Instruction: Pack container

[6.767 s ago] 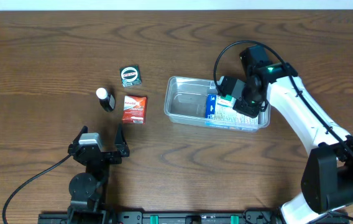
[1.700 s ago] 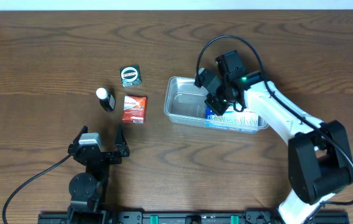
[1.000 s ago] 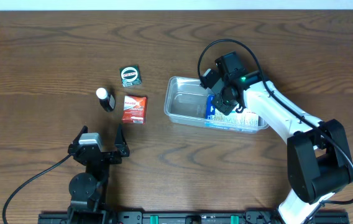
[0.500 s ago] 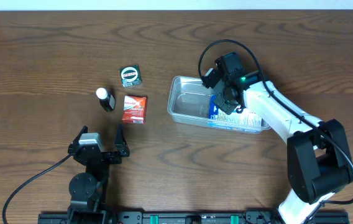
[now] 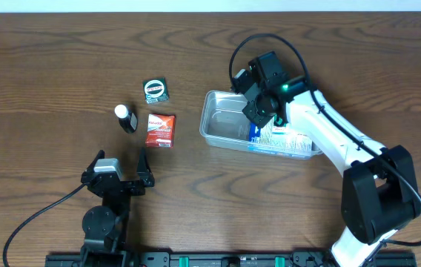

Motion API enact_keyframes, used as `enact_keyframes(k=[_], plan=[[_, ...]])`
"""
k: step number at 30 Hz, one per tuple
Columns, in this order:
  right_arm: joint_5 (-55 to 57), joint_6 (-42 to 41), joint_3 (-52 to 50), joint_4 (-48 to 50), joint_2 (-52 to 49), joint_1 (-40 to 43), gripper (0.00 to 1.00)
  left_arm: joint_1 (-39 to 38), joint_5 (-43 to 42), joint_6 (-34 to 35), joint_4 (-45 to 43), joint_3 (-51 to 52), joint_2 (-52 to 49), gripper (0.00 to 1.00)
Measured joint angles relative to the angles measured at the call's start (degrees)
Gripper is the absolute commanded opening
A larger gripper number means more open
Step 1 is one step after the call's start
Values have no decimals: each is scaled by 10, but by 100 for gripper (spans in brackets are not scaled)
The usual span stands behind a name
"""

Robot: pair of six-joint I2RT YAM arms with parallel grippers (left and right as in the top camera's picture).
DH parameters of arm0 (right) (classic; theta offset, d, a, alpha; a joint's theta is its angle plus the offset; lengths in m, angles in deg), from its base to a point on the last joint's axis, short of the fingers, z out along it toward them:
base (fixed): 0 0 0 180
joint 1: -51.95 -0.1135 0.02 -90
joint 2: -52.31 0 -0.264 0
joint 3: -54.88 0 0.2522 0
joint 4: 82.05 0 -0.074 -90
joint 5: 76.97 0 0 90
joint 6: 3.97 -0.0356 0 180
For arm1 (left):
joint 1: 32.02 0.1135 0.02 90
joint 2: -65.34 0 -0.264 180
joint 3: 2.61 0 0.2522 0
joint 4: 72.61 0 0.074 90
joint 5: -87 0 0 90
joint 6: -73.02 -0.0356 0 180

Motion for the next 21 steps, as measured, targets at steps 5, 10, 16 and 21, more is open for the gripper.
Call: enact_keyframes(k=[5,10,16,21], plan=[[9,-56,65,-143,0,0,1,0,0,0,0,0,0,98],[20,-149,149,-294,0,10,1,0,0,0,0,0,0,98],[5,-209,175,-389,0,20,1,0,0,0,0,0,0,98],[-2,-251,164,-417,0,21,1,0,0,0,0,0,0,98]])
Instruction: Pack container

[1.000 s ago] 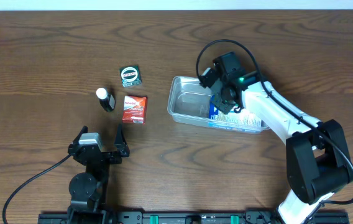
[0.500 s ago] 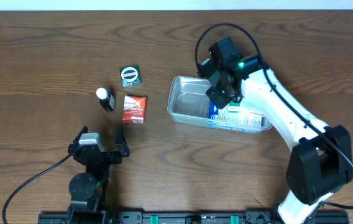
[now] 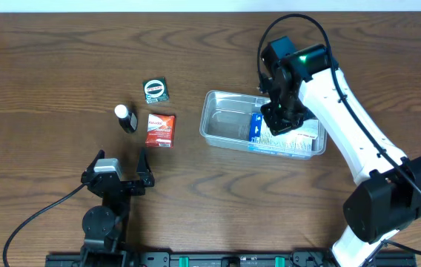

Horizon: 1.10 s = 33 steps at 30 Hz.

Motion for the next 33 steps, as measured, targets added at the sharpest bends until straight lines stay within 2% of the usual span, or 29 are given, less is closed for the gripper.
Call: enact_keyframes(k=[13,33], plan=[[-19,-40,-83,-39,0,3,1,0,0,0,0,0,0,98],[25,-88,-158,6,0,36,1,0,0,0,0,0,0,98]])
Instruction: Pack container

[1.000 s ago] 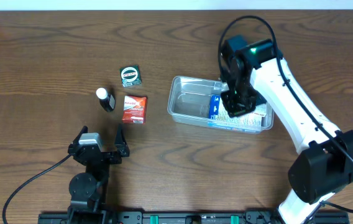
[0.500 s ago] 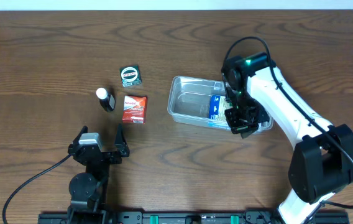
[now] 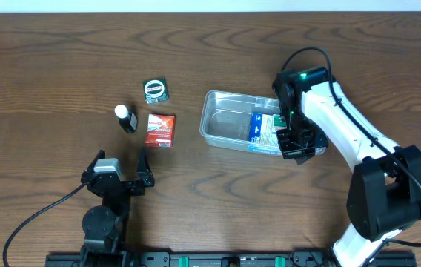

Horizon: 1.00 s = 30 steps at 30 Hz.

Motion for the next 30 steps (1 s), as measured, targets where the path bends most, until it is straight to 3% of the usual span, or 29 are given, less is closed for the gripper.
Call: enact_keyframes(k=[21,30], plan=[[26,4,-12,77,0,33,1,0,0,0,0,0,0,98],[-28,47,6,36,0,33,1,0,0,0,0,0,0,98]])
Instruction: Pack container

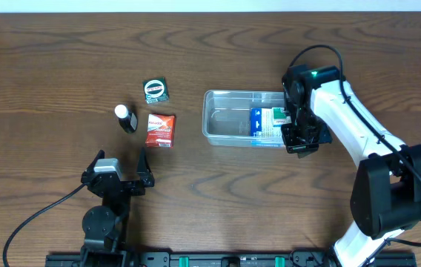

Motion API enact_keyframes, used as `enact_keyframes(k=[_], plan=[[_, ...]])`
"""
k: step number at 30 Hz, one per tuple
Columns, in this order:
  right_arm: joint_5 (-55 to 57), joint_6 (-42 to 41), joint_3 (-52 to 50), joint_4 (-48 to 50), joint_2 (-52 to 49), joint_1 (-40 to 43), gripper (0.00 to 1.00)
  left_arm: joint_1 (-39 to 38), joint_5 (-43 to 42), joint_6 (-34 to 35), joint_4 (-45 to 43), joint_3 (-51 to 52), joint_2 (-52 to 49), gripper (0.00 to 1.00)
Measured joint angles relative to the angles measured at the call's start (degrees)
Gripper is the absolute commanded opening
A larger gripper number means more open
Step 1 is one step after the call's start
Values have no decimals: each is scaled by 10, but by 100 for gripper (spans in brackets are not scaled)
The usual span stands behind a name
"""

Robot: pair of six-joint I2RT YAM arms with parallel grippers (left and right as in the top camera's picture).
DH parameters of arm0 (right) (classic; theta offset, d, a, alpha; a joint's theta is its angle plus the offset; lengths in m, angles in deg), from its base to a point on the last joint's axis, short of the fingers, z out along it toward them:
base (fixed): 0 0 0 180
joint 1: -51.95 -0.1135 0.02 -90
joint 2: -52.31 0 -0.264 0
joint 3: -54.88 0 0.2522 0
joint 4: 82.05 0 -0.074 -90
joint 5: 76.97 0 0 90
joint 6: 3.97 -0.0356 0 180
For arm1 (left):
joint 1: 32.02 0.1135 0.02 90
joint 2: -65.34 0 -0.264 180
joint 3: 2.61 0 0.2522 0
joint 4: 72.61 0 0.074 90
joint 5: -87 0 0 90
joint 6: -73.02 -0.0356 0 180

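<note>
The clear rectangular container (221, 119) lies at mid-table, square to the table edges. A blue and white packet (267, 124) lies in its right half. My right gripper (300, 139) points down at the container's right end, hiding that end. Whether its fingers grip the rim cannot be told. To the left, outside the container, lie a red packet (161, 130), a small black bottle with a white cap (126, 118) and a green and black round-printed packet (155, 90). My left gripper (118, 176) rests near the front edge, open and holding nothing.
The right arm's white links (359, 137) run from the container's right end to the base at the front right. A black cable (32, 219) trails from the left arm toward the front left. The table's far edge runs along the top.
The container, which lay slightly skewed, now lies straight, its right end a little farther back. My right gripper has shifted slightly back with that end. The left arm and loose items have not moved.
My right gripper was first over the container's middle by the blue and white packet. Then it stood over the container's right part, then at its front right corner. Now it is at the right end and the container lies straight. The left arm stayed still.
</note>
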Motion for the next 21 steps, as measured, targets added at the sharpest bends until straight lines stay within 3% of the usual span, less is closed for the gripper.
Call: enact_keyframes(k=[7,9,16,19,21], plan=[[-35,22,107,-24,3,3,2,0,0,0,0,0,0,98],[-35,23,134,-19,9,10,7,0,0,0,0,0,0,98],[-10,29,222,-6,31,101,11,0,0,0,0,0,0,98],[-1,30,239,0,32,169,20,0,0,0,0,0,0,98],[2,34,240,10,32,219,37,0,0,0,0,0,0,98]])
